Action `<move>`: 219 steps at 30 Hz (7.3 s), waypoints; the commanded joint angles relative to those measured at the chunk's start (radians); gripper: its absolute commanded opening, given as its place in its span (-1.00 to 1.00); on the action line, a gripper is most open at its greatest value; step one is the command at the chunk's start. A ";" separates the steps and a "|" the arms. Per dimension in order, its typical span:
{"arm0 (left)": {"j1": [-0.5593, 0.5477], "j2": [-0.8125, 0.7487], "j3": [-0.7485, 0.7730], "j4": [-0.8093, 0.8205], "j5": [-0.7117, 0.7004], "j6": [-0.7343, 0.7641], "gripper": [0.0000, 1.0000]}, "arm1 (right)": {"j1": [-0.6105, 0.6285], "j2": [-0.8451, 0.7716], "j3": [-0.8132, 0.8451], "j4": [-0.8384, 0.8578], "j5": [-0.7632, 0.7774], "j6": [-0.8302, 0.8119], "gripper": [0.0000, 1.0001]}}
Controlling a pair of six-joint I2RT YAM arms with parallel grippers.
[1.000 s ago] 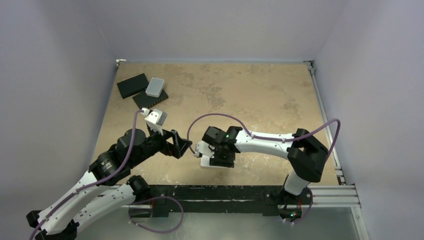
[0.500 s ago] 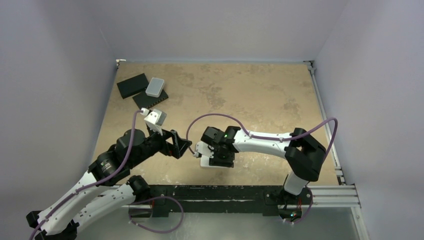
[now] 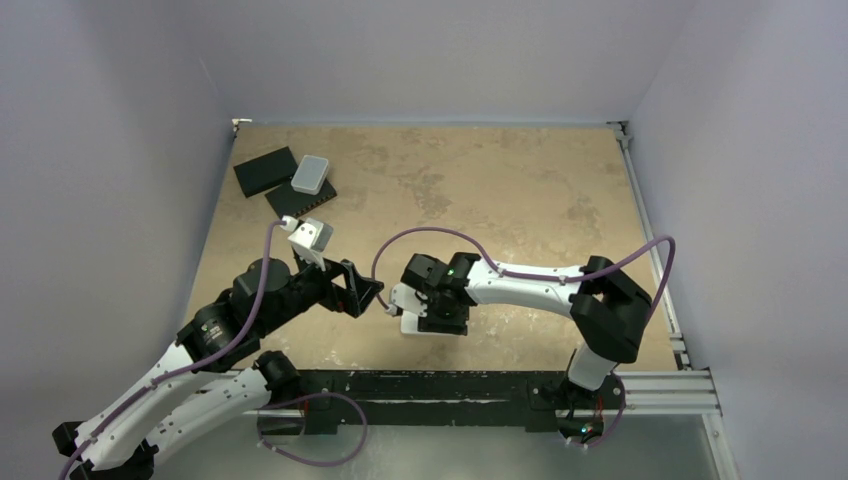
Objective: Load the batteries into the remote control
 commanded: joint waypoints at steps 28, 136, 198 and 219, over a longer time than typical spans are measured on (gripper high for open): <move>0.004 -0.012 -0.002 0.037 0.000 0.017 0.98 | 0.019 0.027 0.053 0.003 0.015 -0.007 -0.39; 0.003 -0.021 -0.002 0.039 0.005 0.018 0.98 | 0.014 0.063 0.086 -0.033 0.019 -0.048 -0.44; 0.004 -0.017 -0.002 0.040 0.010 0.020 0.98 | 0.040 0.090 0.109 -0.090 0.004 -0.082 -0.48; 0.005 -0.020 -0.003 0.042 0.012 0.020 0.98 | 0.042 0.125 0.130 -0.002 -0.034 0.068 -0.46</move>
